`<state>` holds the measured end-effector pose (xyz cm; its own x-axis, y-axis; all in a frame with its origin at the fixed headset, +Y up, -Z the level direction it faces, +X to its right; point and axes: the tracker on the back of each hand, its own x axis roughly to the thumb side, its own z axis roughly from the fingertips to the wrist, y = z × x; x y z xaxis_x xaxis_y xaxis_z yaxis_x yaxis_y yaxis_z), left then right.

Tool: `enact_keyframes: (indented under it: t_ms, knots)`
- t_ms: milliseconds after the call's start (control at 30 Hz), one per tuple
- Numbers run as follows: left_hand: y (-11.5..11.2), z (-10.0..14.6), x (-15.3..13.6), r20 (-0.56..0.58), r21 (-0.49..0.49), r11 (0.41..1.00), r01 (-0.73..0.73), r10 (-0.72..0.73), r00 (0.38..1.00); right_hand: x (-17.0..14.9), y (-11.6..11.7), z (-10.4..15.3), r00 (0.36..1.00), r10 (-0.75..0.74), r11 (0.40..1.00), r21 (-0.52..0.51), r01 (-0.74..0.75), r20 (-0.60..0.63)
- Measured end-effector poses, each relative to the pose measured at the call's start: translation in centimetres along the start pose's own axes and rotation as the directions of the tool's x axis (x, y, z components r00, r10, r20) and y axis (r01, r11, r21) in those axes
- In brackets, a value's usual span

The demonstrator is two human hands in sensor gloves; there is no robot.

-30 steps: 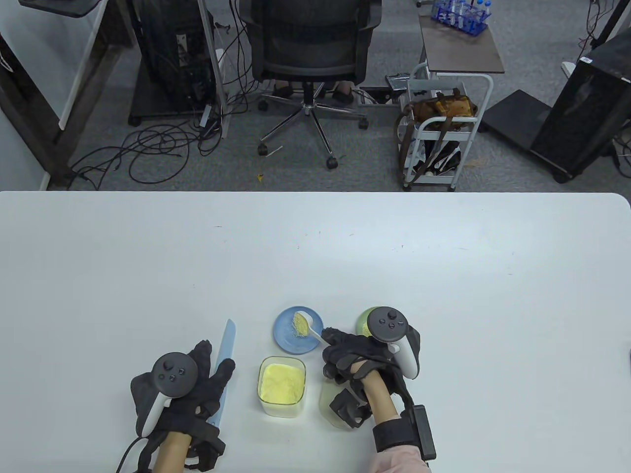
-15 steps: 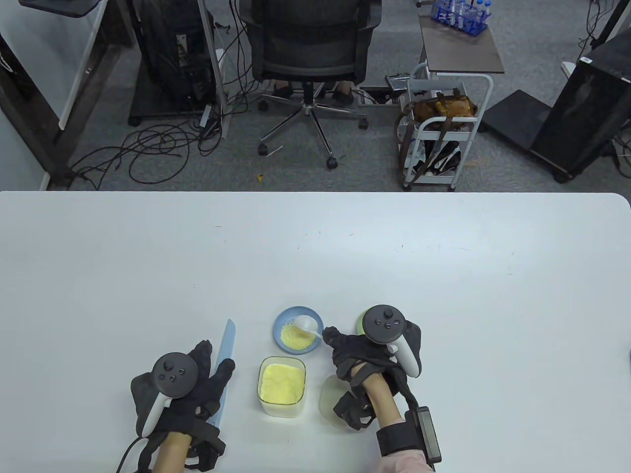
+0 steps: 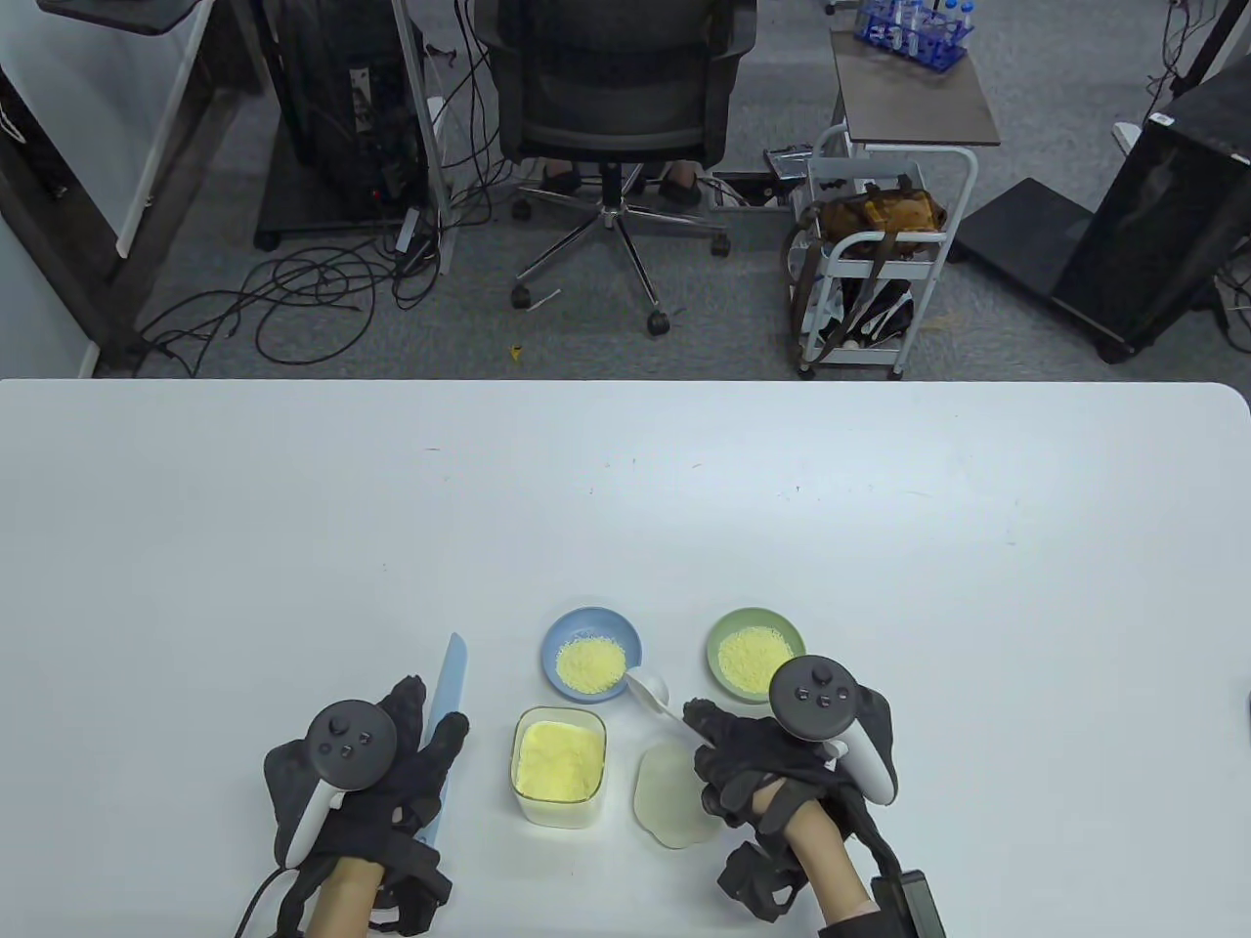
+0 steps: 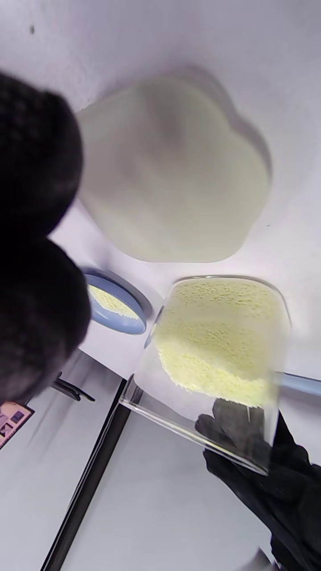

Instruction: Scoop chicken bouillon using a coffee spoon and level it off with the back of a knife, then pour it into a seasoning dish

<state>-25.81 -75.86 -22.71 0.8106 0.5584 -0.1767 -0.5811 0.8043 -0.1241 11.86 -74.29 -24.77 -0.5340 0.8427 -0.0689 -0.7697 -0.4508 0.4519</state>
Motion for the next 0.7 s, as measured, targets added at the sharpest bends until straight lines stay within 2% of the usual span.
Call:
enact_keyframes:
  t_ms: [67,133,200,267,367,400,467,567,700]
  knots:
    - [-0.2,0.2,0.4,0.083,0.021,0.994,-0.112,0.110,0.990,-0.4,0.0,0.9,1.000,-0.006,0.999,0.033,0.005,0.021]
    - [-0.5,0.3,0.8,0.195,0.025,0.968,-0.249,0.240,0.951,-0.6,-0.1,1.4,1.000,-0.004,0.998,0.062,0.002,0.025]
    - [-1.1,0.5,1.8,0.297,-0.053,0.945,-0.323,0.324,0.898,-0.7,-0.1,2.0,0.999,-0.009,0.997,0.082,0.006,0.036]
    - [-1.6,0.7,2.5,0.355,-0.102,0.959,-0.263,0.282,0.891,-0.5,-0.3,2.6,0.999,-0.017,0.996,0.084,0.013,0.050]
    - [-2.8,0.9,3.5,0.442,-0.073,0.996,-0.058,0.084,0.893,0.2,-0.9,3.5,0.996,-0.039,0.998,0.046,0.035,0.083]
    - [-3.2,1.0,3.7,0.456,-0.084,0.996,0.013,0.027,0.889,0.6,-1.1,3.8,0.994,-0.047,0.999,0.028,0.044,0.098]
    - [-3.7,0.9,3.8,0.454,-0.099,0.993,0.060,-0.008,0.891,1.3,-1.4,4.2,0.992,-0.055,0.998,0.017,0.053,0.118]
    - [-3.7,0.7,3.6,0.452,-0.135,0.991,-0.013,0.073,0.889,2.7,-1.3,4.4,0.984,-0.046,0.999,0.023,0.042,0.172]
    - [-3.9,0.7,3.5,0.454,-0.118,0.993,0.010,0.045,0.890,4.6,-0.3,3.7,0.976,0.014,0.999,0.039,-0.023,0.219]
